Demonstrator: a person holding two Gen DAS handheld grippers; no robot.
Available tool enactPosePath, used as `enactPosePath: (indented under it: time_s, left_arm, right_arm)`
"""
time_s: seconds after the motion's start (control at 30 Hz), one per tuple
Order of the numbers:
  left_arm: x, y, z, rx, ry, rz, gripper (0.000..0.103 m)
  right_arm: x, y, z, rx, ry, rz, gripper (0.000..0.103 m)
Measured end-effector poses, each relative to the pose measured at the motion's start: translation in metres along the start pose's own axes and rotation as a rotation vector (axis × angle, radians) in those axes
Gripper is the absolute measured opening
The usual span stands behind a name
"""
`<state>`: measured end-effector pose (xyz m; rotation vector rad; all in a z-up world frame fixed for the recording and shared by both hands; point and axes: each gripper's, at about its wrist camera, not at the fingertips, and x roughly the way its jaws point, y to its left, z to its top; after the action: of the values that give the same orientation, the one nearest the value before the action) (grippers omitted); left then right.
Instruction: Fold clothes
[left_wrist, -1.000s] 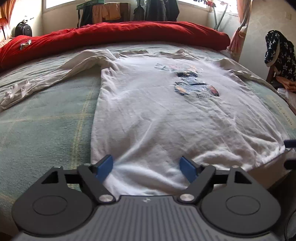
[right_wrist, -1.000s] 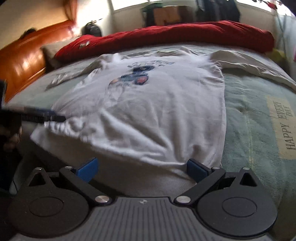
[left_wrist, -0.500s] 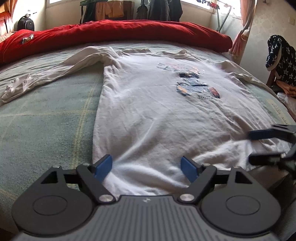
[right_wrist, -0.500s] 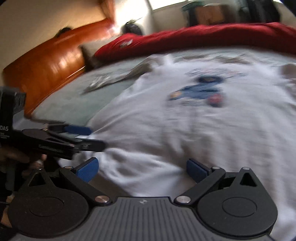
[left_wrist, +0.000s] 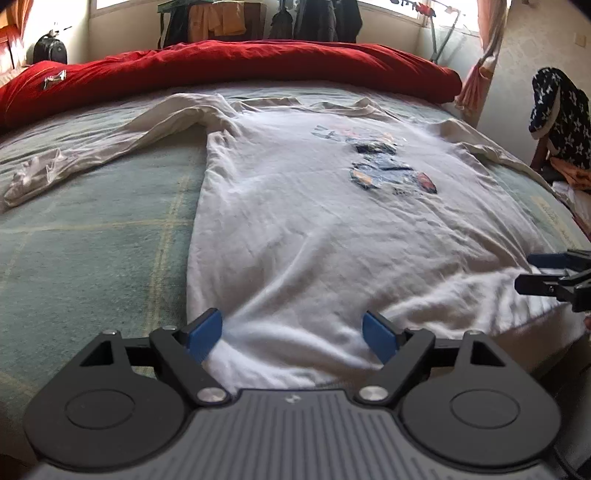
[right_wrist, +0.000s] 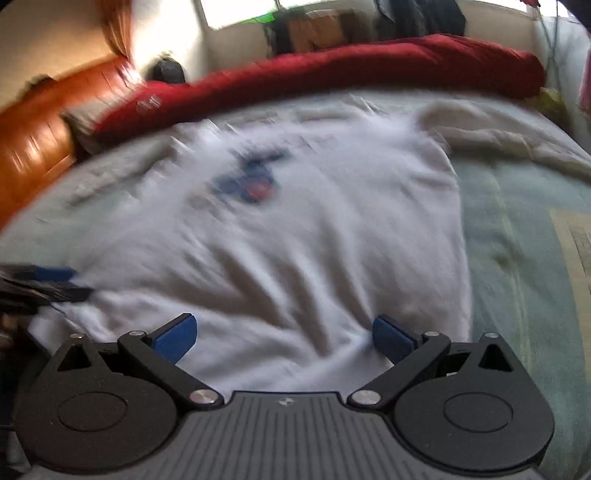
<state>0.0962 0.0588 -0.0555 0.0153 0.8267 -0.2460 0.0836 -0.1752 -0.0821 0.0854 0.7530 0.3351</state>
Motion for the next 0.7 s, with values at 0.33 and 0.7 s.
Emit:
enactPosePath:
  time_s: [0.33,0.7]
  left_arm:
    - [-0.028,0.006,-0.023,-0.027,0.051,-0.023,0.083]
    - [-0.023,0.041,-0.03,-0.277,-0.021,-0.152,0.083]
  right_arm:
    - [0.011,0.009,-0.004,-0.042,-0.002,-0.09,0.103]
    - [0.008,0.015,-0.005,-0.06,-0.001,-0.114,0.103]
